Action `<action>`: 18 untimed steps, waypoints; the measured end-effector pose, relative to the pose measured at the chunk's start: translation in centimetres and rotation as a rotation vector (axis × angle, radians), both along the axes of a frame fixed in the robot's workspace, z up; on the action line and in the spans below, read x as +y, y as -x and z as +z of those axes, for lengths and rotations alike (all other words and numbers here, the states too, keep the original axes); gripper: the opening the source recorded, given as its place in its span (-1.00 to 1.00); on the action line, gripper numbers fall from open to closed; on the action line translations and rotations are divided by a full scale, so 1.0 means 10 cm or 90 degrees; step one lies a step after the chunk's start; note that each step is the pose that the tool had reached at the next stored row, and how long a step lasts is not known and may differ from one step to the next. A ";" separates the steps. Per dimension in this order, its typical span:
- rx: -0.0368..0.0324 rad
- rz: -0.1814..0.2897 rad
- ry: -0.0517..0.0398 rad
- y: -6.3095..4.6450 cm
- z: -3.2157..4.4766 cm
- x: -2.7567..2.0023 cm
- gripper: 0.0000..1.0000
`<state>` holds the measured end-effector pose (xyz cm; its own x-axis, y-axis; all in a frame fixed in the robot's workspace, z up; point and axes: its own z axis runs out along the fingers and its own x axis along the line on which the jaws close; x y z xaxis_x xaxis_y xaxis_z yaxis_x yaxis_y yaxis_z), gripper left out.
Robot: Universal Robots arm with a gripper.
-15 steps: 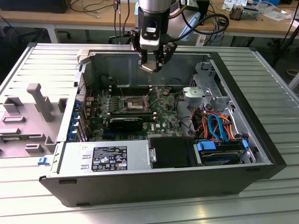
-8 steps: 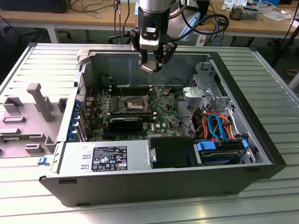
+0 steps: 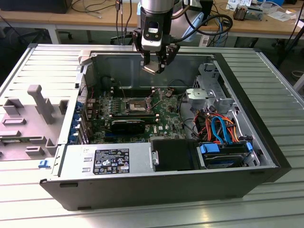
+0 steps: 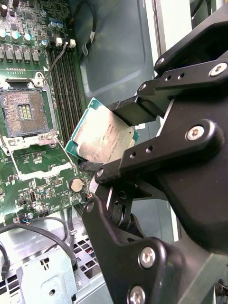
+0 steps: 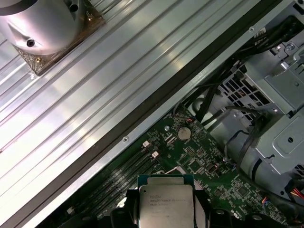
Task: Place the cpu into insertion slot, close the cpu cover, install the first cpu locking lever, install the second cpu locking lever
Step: 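Place the cpu into insertion slot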
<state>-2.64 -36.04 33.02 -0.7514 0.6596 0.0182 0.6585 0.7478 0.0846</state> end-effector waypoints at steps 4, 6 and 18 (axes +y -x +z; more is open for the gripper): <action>0.0000 -0.005 0.0000 0.00 -0.001 0.000 0.09; 0.0000 -0.007 0.0001 0.00 -0.001 0.000 0.09; 0.0000 -0.021 0.0002 0.00 -0.003 0.000 0.09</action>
<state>-2.64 -36.04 32.99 -0.7295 0.6837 0.0180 0.6825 0.7260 0.0844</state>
